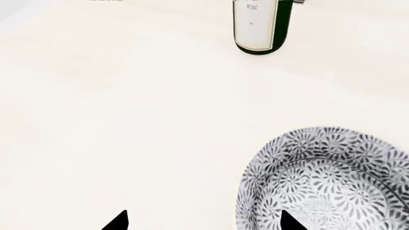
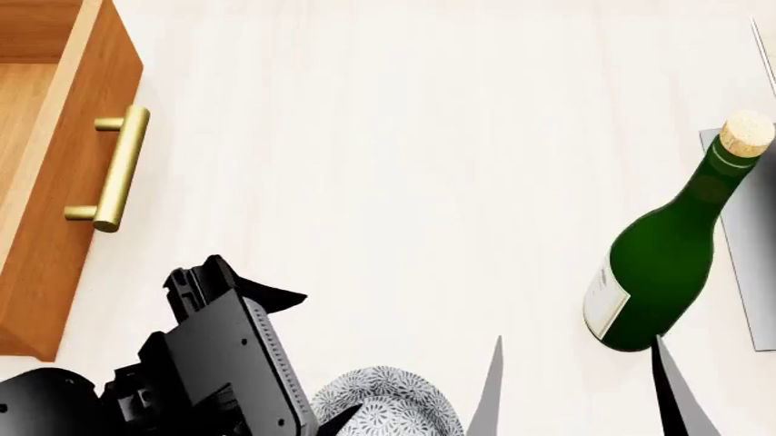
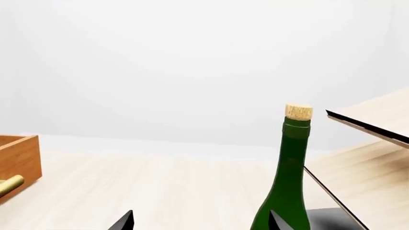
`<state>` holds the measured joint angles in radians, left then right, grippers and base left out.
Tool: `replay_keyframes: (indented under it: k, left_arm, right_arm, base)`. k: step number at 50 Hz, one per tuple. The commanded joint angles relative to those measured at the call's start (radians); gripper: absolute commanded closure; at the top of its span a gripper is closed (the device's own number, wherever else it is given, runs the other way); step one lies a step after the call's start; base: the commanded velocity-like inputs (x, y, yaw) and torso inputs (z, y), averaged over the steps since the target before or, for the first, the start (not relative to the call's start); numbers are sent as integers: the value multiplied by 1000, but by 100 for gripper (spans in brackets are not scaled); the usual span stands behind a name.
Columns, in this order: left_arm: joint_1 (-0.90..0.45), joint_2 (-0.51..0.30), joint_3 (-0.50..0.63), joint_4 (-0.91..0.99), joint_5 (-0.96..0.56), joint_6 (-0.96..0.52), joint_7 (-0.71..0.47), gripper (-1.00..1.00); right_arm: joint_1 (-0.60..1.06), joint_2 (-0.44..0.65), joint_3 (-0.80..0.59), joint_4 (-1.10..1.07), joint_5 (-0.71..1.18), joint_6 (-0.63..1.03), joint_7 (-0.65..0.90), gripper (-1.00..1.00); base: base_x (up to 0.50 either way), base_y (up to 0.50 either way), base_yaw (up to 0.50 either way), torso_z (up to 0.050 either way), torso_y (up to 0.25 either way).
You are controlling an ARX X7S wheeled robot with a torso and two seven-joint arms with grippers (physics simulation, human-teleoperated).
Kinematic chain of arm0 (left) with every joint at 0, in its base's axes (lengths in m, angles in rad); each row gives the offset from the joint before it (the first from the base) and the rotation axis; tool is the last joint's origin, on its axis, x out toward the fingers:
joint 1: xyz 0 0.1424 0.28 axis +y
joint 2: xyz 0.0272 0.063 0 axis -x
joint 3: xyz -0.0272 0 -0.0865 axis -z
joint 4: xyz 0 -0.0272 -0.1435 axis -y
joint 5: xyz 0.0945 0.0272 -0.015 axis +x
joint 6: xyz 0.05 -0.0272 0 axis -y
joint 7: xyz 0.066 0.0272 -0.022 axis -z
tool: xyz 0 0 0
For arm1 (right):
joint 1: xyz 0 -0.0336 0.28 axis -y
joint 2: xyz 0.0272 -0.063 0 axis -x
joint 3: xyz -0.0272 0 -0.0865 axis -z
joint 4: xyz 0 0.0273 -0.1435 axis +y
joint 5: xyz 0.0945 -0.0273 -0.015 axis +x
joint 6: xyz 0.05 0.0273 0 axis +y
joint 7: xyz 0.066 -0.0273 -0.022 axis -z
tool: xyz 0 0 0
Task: Put the bowl on top of the cabinet.
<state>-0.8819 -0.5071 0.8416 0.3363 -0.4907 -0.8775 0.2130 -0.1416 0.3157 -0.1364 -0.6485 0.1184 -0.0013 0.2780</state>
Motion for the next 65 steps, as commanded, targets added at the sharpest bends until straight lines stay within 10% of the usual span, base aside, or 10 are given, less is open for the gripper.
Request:
replay_keyframes:
  k: [1, 47, 48, 65]
  left_arm:
    - [-25, 8, 44, -34, 22, 28, 44, -100]
    - [-14, 60, 181, -240, 139, 174, 95, -100]
    - [-12, 63, 185, -254, 145, 179, 93, 100]
    - [-4, 50, 189, -254, 162, 206, 79, 100]
  right_arm:
    - [1, 5, -5, 3, 1, -3, 5, -100]
    - [-1, 23, -20, 5, 4, -15, 17, -100]
    - [-1, 23, -20, 5, 5, -15, 17, -100]
    - [-1, 28, -25, 7, 4, -19, 23, -100]
  base:
    - [0, 0, 0, 0, 0]
    - [0, 0, 0, 0, 0]
    - [0, 0, 0, 0, 0]
    - [0, 0, 0, 0, -6]
